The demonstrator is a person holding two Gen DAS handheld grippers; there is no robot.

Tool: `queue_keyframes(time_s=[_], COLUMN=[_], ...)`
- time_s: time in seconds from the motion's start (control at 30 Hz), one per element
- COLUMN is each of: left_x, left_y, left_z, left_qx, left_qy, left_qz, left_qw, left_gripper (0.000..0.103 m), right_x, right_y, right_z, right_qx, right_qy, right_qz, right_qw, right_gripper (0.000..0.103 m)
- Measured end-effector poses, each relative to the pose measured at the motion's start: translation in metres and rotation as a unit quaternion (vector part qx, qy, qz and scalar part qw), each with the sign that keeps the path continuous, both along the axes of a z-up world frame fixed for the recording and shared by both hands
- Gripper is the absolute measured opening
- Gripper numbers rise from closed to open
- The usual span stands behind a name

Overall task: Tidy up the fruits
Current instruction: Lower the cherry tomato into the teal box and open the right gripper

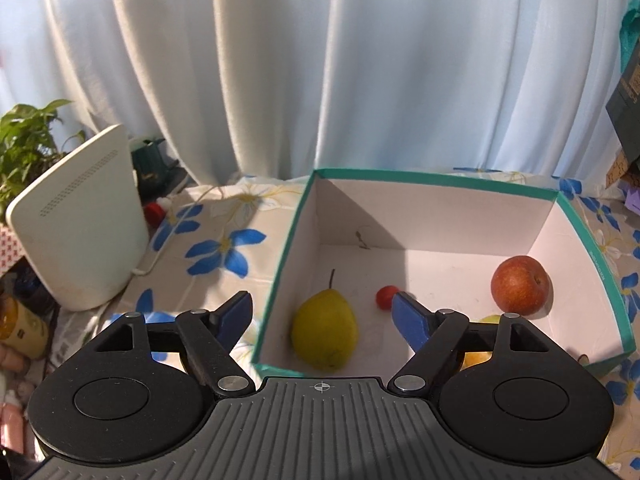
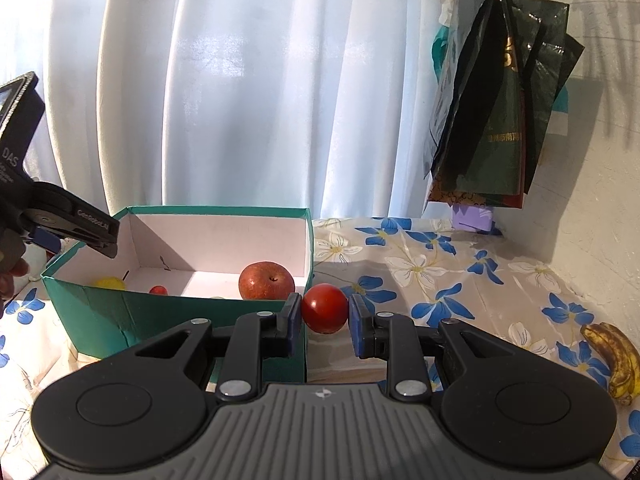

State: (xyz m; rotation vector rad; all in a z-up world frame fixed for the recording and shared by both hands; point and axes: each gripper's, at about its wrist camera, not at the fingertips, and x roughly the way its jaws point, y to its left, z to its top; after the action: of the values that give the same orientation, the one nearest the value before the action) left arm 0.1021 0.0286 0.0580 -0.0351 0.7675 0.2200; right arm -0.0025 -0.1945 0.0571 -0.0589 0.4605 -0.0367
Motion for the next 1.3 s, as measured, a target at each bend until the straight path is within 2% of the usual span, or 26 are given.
queue_keyframes(time_s=[0.23, 0.4, 0.53, 0.93, 1.3], left_x=[-0.043, -0.053, -0.062, -0.062, -0.05], left_y=[0.026, 0.033, 0.034, 0.043, 0.034], left_z=[0.0, -0.005, -0.003, -0.01, -0.017], left_qx=[0.001, -0.009, -0.01, -0.006, 0.001], left_qy=[-0.002, 0.012, 0.008, 0.022, 0.04], left_qz=[0.045, 0.057, 0.06, 0.075, 0.056], left_qw=[0.999, 0.9983, 0.9981, 0.9969, 0.9976], left_gripper=[0.088, 0.088, 0.088, 0.088, 0.088], right_x=[0.016, 0.03, 0.046, 0.073, 0.082], right_y=[0.006, 0.016, 0.024, 0.03, 0.027], right_z=[0.003, 0.004, -0.001, -0.018, -0.029], right_qx=[-0.011, -0.016, -0.023, -0.021, -0.015], right_qy=[-0.008, -0.012, -0.008, 0.02, 0.043], right_qz=[0.019, 0.036, 0.049, 0.062, 0.062], right_qw=[1.0, 0.999, 0.999, 0.998, 0.997], right_gripper=[0.024, 0.024, 0.024, 0.024, 0.024])
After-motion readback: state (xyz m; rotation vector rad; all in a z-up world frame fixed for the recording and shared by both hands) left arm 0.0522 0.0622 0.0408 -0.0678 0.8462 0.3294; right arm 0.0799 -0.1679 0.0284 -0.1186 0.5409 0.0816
